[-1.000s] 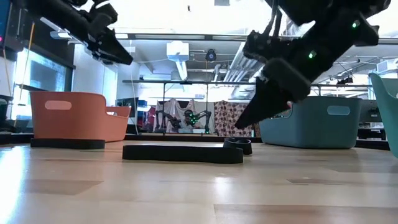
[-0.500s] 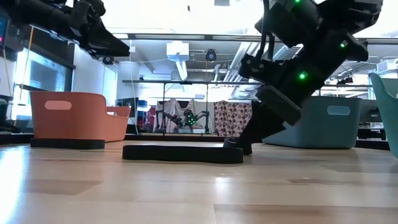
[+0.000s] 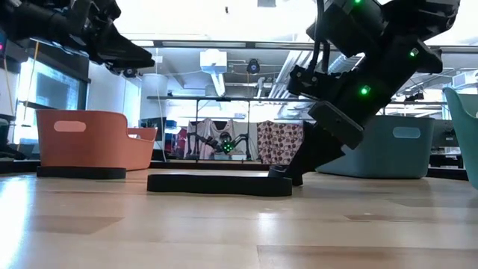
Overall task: Sort rubber bands into baskets
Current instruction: Put the black rubber band into the orange bin
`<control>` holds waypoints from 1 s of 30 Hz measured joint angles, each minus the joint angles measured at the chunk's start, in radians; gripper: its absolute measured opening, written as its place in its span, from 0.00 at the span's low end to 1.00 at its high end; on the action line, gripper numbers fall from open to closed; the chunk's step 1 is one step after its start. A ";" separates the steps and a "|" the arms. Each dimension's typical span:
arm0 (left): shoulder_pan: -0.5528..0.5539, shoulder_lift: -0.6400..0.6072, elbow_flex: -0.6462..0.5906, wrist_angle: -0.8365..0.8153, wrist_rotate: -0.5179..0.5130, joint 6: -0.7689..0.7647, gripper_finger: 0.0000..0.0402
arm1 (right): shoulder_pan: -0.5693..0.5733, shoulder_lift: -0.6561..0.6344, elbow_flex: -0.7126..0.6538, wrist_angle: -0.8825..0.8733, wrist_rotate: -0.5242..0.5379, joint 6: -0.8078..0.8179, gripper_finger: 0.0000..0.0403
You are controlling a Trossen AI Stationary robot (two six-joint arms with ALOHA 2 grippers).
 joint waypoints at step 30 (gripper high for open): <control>-0.173 0.000 -0.096 0.320 -0.001 0.083 0.35 | -0.084 0.000 0.115 0.160 -0.035 -0.160 0.01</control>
